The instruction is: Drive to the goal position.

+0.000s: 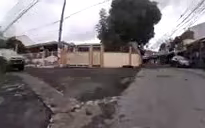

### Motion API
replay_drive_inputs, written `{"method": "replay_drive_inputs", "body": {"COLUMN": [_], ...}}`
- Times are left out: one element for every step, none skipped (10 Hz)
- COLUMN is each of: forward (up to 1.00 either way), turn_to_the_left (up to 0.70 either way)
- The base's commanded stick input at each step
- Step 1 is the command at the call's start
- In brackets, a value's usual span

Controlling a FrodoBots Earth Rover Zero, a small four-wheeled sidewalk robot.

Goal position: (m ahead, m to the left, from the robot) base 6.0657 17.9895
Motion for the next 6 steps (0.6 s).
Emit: {"method": "replay_drive_inputs", "body": {"forward": [1.00,1.00,1.00,1.00,1.00,1.00], "turn_to_the_left": [0.40,0.40,0.40,0.00,0.00,0.00]}}
